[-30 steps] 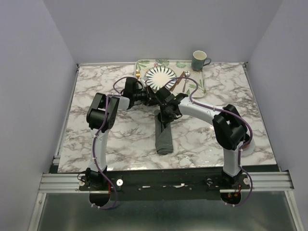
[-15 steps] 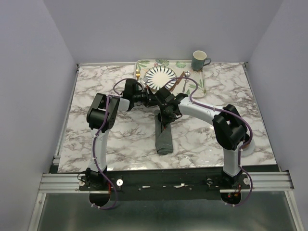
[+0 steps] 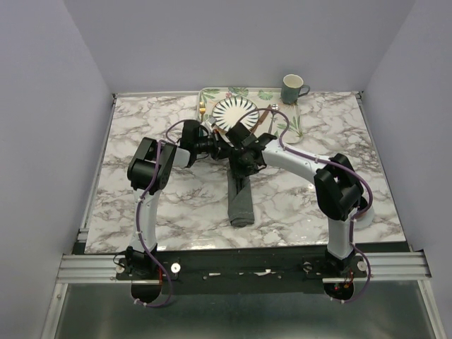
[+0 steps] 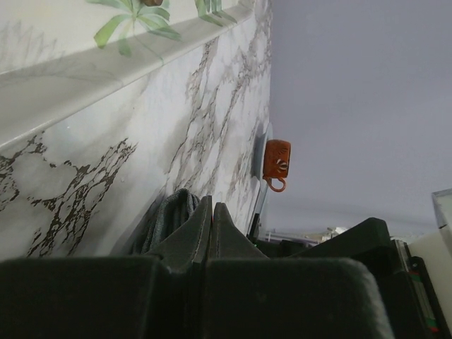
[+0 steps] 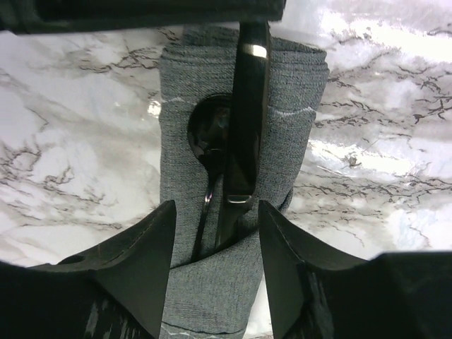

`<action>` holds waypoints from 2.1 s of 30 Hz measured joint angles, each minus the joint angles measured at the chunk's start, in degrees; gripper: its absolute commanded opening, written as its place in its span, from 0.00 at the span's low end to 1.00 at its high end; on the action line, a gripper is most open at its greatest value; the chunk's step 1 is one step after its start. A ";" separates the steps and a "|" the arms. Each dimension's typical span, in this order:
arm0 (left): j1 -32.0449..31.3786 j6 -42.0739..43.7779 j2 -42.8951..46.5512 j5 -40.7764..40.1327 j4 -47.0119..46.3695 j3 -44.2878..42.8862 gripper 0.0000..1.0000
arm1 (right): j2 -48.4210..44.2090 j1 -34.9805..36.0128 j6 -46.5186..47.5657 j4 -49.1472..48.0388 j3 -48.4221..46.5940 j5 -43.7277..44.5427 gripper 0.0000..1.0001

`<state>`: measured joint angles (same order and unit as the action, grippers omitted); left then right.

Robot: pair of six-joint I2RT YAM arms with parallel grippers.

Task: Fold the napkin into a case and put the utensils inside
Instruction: Insert the knife into the folded napkin.

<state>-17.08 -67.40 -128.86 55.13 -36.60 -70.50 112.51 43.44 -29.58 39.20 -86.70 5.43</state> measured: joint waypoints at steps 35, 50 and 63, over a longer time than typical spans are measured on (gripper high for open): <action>-3.21 -4.44 4.37 0.00 -7.39 8.70 0.00 | -1.53 -10.16 9.20 -0.13 -2.19 -14.36 0.62; -3.30 -4.46 4.61 0.00 -7.23 9.66 0.00 | -0.61 -15.69 8.63 -0.74 -2.12 -19.30 0.38; -3.30 -4.46 4.61 0.00 -7.21 9.66 0.00 | 5.88 -18.82 7.28 -2.19 -1.40 -29.46 0.42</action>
<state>-20.38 -71.85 -124.25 55.13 -43.81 -60.84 118.39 24.62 -22.31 37.01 -88.09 -24.03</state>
